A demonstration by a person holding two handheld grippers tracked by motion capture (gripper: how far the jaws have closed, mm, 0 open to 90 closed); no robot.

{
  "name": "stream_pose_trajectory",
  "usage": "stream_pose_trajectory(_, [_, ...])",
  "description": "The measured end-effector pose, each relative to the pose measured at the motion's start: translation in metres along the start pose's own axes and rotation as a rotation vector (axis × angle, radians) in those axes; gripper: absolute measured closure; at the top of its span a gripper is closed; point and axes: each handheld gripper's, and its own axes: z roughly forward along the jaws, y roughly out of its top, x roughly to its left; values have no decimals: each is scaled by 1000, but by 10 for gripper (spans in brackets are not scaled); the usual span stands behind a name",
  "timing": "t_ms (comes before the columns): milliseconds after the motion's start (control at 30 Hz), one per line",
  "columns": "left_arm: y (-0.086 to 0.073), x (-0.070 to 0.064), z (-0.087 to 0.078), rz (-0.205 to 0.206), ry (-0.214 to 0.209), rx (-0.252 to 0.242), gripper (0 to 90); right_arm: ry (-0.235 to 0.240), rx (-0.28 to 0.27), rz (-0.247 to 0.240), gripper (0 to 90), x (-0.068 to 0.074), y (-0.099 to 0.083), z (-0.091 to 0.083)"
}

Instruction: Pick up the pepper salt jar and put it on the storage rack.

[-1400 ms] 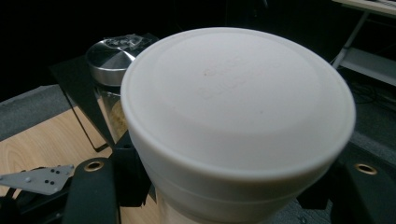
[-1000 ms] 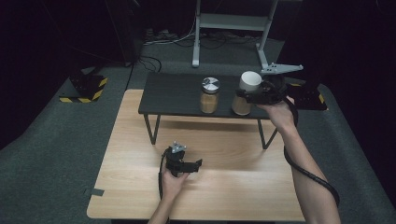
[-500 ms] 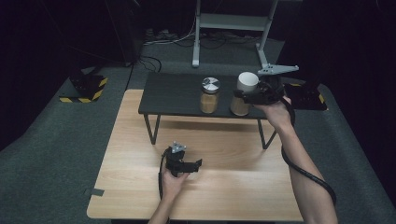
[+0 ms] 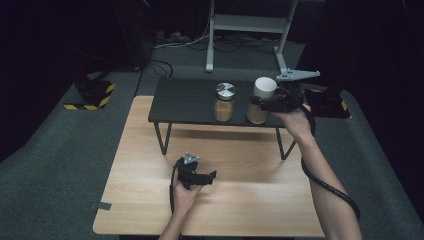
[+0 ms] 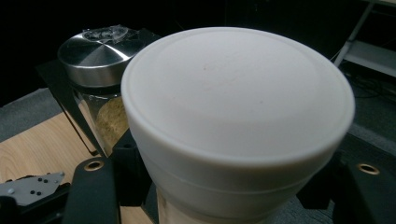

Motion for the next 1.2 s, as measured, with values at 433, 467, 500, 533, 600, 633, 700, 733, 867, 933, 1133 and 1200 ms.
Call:
stream_pose_trajectory(433, [0, 0, 0, 0, 0, -1, 21, 22, -41, 17, 175, -6, -11, -6])
stream_pose_trajectory(467, [0, 0, 0, 0, 0, -1, 21, 22, -41, 17, 175, -6, -11, -6])
stream_pose_trajectory(500, [0, 0, 0, -1, 0, -1, 21, 24, -53, 18, 159, -6, -14, -7])
stream_pose_trajectory(533, [0, 0, 0, -3, -1, -2, 21, 24, -55, 18, 153, -6, -15, -7])
stream_pose_trajectory(600, [0, 0, 0, -3, -1, -2, 21, 24, -54, 17, 147, -6, -15, -7])
stream_pose_trajectory(633, [0, 0, 0, -3, -1, -1, 21, 22, -51, 15, 132, -5, -16, -7])
stream_pose_trajectory(700, [-1, 0, 0, -4, -2, -3, 21, 23, -53, 11, 121, -4, -18, -8])
stream_pose_trajectory(733, [-1, 0, 0, -4, -2, -3, 21, 23, -53, 11, 121, -4, -18, -8])
stream_pose_trajectory(867, [-1, 1, -1, -2, -3, -4, 19, 32, -61, 20, 106, -3, -25, -13])
stream_pose_trajectory(933, [-1, 1, -1, -2, -3, -4, 19, 29, -58, 20, 104, -2, -26, -14])
stream_pose_trajectory(1133, [-1, 1, -1, -2, -3, -5, 18, -4, -62, 26, 103, 0, -38, -18])
stream_pose_trajectory(1200, [-1, 1, -1, -2, -5, -6, 18, -2, -64, 32, 103, 0, -42, -19])
